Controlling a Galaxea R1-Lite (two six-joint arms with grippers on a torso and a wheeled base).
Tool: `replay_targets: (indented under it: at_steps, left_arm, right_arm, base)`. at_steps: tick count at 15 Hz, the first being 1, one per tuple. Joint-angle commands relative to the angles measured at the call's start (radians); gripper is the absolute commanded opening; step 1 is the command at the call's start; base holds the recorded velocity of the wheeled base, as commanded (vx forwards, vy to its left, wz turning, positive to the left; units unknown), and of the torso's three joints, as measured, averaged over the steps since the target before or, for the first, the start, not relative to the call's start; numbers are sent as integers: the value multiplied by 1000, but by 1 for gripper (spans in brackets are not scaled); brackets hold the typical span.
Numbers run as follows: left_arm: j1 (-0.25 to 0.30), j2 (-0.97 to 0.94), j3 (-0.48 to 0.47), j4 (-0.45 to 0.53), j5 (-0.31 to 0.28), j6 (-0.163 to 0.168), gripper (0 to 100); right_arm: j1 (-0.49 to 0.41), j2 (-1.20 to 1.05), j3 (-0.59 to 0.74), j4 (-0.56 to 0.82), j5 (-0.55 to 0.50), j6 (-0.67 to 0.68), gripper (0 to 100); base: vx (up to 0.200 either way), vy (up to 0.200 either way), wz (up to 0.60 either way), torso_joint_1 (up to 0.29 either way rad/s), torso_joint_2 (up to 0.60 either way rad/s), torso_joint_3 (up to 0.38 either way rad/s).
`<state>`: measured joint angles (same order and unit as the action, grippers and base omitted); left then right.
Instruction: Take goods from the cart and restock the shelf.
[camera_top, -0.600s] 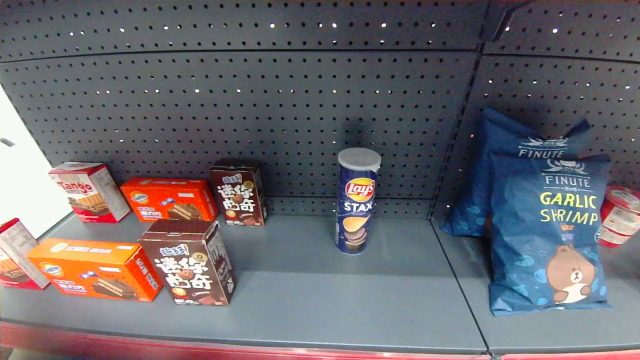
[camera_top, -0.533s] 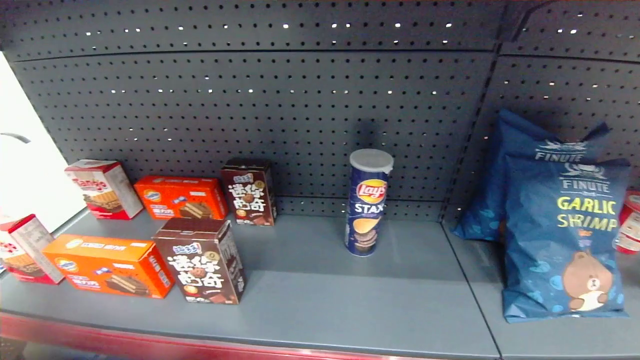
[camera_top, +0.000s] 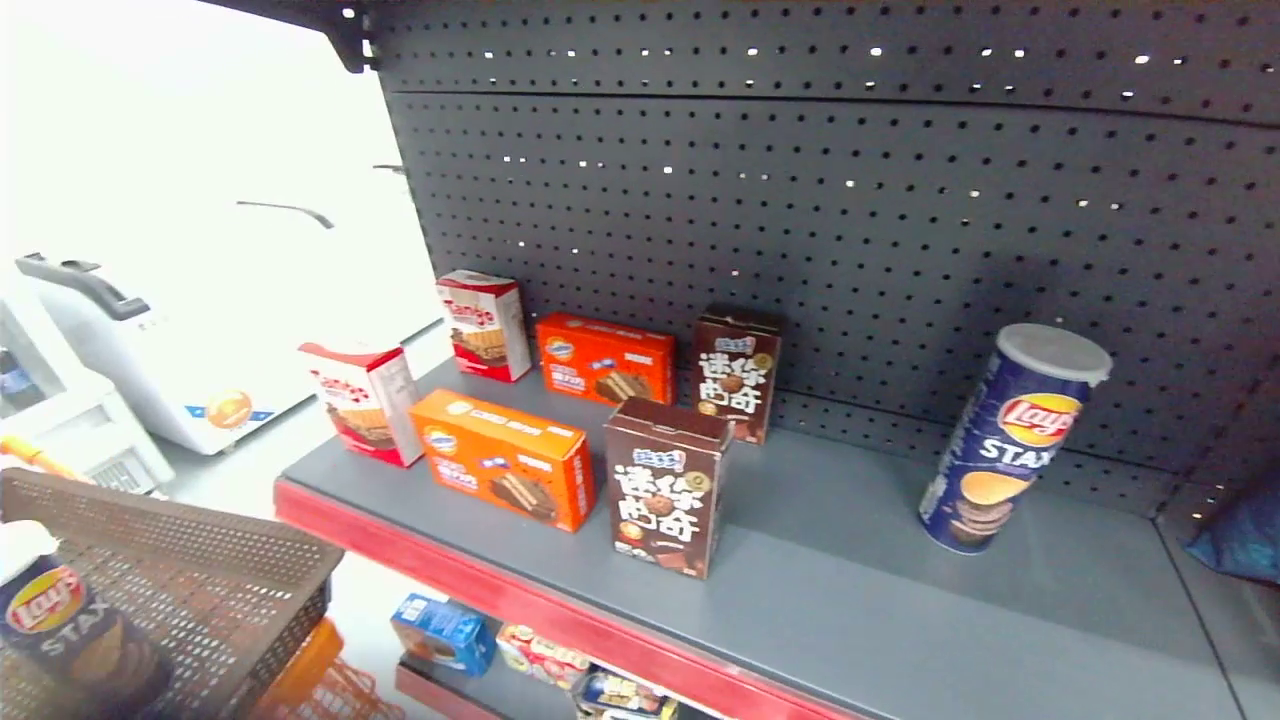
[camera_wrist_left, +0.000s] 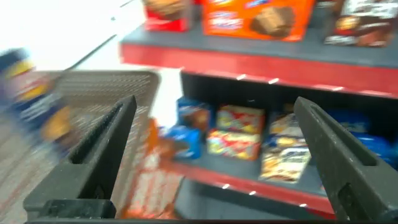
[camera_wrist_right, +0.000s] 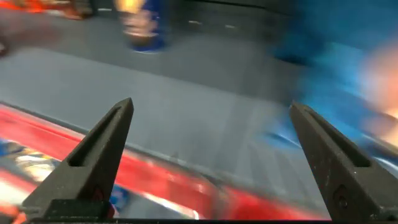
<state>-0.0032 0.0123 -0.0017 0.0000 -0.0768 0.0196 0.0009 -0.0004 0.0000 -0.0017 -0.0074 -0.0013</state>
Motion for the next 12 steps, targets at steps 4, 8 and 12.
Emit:
replay_targets:
  at_steps: [4,8,12]
  left_arm:
    - [0,1,0,0,0,0,100]
    - [0,1,0,-2,5,0,100]
    - [0,1,0,-2,0,7,100]
  right_arm:
    - [1,0,0,0,0,0,100]
    - [1,0,0,-1,0,4,100]
    - [1,0,0,-1,0,3,100]
  base:
    - [0,0,600,5,2,4]
    - [0,0,450,1,3,2]
    - [0,0,0,0,0,0]
